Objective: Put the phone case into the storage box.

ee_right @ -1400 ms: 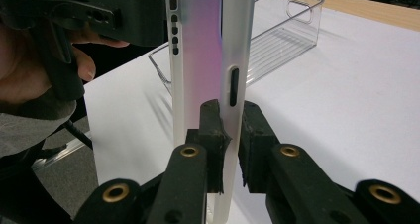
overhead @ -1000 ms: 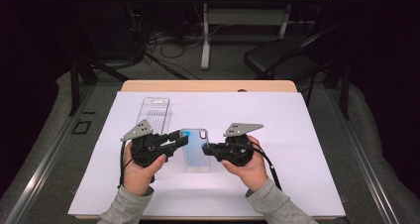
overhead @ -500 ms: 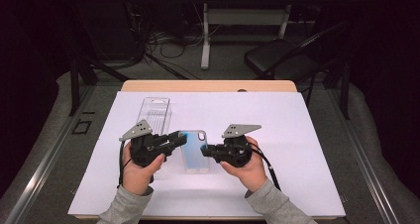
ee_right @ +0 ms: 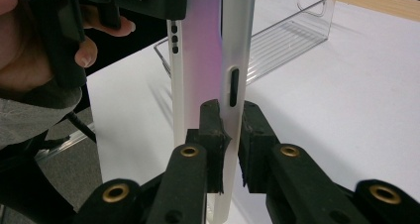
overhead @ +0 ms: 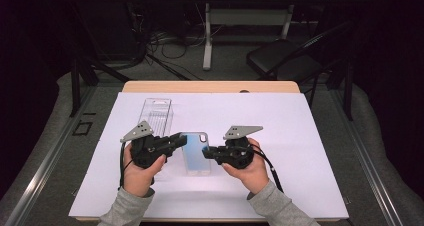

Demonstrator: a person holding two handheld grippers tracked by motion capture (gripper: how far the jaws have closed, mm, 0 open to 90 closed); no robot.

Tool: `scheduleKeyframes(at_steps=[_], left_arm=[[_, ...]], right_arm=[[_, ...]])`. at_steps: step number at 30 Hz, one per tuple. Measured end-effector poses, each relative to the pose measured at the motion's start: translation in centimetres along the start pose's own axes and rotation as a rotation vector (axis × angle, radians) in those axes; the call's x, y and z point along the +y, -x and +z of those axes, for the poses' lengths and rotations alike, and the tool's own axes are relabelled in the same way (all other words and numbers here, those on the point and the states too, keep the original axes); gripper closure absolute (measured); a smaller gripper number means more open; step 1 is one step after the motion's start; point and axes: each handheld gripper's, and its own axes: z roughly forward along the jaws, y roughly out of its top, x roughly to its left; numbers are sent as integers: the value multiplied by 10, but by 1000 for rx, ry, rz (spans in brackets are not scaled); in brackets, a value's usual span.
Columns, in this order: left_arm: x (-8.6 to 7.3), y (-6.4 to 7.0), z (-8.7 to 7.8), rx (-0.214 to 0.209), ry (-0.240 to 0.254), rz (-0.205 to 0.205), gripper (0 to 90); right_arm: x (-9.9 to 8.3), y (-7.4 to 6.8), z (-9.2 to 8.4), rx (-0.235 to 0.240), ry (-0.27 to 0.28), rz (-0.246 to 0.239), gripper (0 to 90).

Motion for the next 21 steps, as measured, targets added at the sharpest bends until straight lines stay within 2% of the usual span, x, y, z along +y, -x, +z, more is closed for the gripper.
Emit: scheduleKeyframes(at_steps=[21], left_arm=[[1,1,-1,17,-5,19,770]], right_arm=[[0,0,1,2,-6,-2,821]])
